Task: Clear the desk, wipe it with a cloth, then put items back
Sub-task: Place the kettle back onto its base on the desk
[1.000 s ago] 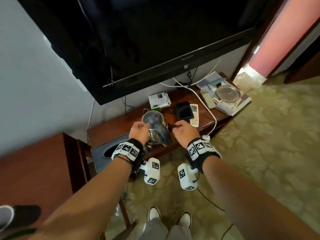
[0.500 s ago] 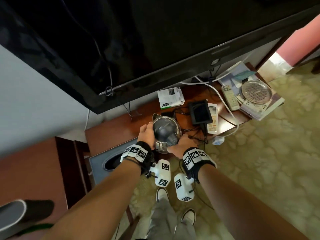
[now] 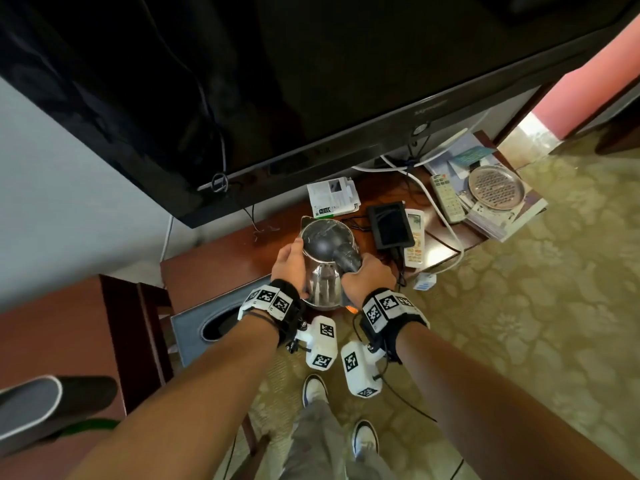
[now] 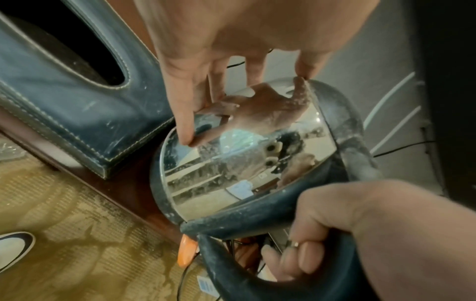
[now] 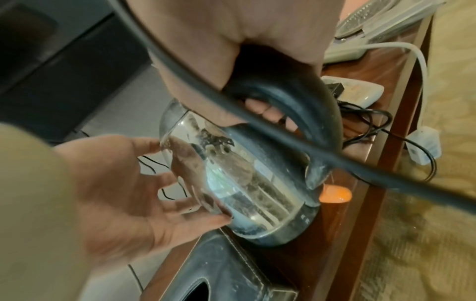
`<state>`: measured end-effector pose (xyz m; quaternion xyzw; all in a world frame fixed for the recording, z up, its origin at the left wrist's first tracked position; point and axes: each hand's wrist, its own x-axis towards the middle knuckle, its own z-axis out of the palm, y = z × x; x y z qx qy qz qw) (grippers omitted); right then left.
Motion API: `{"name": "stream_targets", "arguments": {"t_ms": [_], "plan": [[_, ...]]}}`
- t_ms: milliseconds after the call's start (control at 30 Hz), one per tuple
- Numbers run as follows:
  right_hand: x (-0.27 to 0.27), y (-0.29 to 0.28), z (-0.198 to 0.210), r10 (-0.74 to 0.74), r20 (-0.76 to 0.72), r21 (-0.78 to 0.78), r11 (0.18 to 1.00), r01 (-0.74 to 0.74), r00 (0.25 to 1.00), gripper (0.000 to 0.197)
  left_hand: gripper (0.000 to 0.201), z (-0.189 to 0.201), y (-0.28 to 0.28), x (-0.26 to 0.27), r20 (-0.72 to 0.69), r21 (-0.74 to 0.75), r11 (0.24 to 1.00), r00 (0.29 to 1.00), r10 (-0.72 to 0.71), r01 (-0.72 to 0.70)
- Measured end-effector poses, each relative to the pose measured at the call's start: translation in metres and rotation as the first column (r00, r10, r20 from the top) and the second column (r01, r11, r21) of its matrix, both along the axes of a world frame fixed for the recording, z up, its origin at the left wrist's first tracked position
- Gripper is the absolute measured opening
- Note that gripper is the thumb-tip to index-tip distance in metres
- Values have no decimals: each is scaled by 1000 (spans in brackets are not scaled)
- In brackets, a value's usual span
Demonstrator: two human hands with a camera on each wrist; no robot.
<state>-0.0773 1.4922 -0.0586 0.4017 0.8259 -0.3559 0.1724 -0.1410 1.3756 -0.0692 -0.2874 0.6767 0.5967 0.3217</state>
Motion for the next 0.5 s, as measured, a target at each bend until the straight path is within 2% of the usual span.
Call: {"name": "stream_targets", "arguments": {"t_ms": [300, 333, 433, 467, 500], "plan": [[47, 7, 44, 153, -78, 135, 981, -142, 985, 26, 35, 19, -7, 55, -8, 103, 991, 997, 82, -80], [54, 4, 49, 174, -86, 139, 977, -161, 981, 27, 42, 16, -11, 62, -21, 107, 990, 995, 94, -91], [77, -8, 64, 244, -115, 152, 962, -225, 963, 29, 80, 0, -29, 83, -64, 68, 991, 991, 116, -111], [84, -13, 67, 267, -124, 156, 956, -247, 956, 28, 81, 0, -36, 90, -74, 38, 993, 991, 113, -111], [91, -19, 71, 288, -135, 159, 951, -267, 948, 27, 72, 7, -43, 100, -89, 21, 994, 990, 108, -107]]}}
